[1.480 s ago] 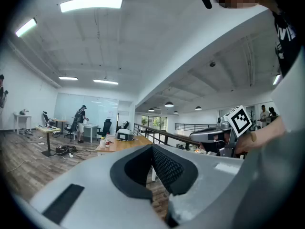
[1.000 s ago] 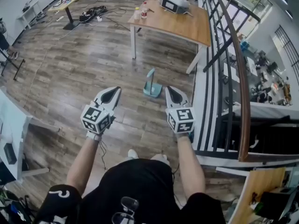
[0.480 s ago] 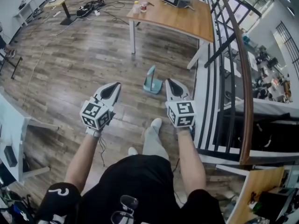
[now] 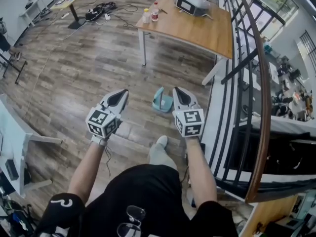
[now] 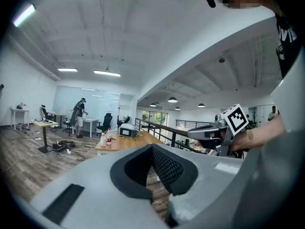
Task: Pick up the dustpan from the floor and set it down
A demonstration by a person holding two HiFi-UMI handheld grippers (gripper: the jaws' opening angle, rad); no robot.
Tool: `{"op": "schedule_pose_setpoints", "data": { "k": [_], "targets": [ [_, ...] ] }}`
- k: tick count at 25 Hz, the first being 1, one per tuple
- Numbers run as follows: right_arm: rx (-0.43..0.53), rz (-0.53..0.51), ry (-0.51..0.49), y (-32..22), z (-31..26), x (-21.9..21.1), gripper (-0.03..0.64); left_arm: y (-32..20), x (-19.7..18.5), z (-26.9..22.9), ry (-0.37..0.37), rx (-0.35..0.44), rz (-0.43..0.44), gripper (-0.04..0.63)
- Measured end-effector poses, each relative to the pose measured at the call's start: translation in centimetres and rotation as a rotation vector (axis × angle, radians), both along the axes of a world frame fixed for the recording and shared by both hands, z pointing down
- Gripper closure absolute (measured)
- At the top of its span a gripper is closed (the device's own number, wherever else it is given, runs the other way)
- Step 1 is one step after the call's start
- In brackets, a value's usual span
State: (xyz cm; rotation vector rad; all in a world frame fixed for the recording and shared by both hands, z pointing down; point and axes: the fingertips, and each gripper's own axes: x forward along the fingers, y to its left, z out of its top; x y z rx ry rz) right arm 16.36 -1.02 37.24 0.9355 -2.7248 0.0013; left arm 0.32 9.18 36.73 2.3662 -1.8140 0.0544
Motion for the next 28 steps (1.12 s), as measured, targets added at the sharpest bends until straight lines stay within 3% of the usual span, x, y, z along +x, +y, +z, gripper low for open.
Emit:
{"op": "schedule_pose_setpoints", "data": {
  "k": [11,19,28],
  "targets": [
    [-0.026,-0.037,0.019,-12.0,1.1,0.8,0.624,-13.3,1.2,0.4,-0.014,-0.021,-0.027,0.598],
    [-0.072,-0.062,0.027,-14.8,2.2,-0.1,0.624,-16.5,1.7,1.8,-0.001,-0.046,-0.025,0.598],
    [-0.09,-0.024,0.028,-17.2,2.9,-2.7,0.624,-20.1,-0.3,2.6,0.014,-0.048,0.016,0.598]
  ]
}}
